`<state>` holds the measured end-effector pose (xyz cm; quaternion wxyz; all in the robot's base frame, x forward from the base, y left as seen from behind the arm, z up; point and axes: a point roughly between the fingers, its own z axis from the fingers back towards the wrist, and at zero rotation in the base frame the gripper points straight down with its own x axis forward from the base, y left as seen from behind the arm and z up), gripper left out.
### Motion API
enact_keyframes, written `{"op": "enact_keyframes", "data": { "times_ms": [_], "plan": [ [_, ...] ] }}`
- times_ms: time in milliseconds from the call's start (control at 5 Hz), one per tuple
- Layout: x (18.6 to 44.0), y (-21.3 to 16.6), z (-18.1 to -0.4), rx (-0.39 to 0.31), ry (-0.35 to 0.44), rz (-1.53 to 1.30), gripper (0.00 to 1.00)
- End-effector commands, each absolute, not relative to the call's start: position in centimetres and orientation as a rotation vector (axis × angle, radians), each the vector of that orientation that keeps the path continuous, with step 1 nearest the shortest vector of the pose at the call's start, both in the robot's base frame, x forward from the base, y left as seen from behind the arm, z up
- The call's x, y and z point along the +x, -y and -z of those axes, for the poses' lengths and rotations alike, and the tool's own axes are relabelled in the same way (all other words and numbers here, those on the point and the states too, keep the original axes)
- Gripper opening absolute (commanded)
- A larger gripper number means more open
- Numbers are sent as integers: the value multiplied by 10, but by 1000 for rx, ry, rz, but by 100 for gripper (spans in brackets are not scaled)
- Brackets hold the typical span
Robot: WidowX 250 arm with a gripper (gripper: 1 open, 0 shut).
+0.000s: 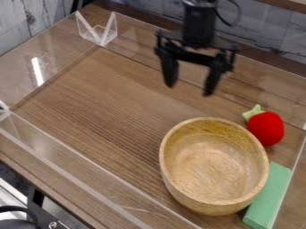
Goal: Move the red fruit to the left side of the table
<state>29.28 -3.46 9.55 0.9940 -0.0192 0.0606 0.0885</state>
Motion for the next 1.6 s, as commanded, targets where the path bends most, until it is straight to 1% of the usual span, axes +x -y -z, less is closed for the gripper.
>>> {"op": "enact_keyframes", "data": {
  "times_ms": [0,200,400,600,1000,1400],
  "plan": [
    [310,70,-96,-77,-70,-283,100],
    [322,105,-86,-112,-59,-386,100],
    [325,136,-89,-145,-48,-498,100],
    [329,151,-90,-157,-42,-566,100],
    [354,134,-67,-160,-34,-646,100],
    [370,125,-54,-160,-10,-768,100]
  ]
}}
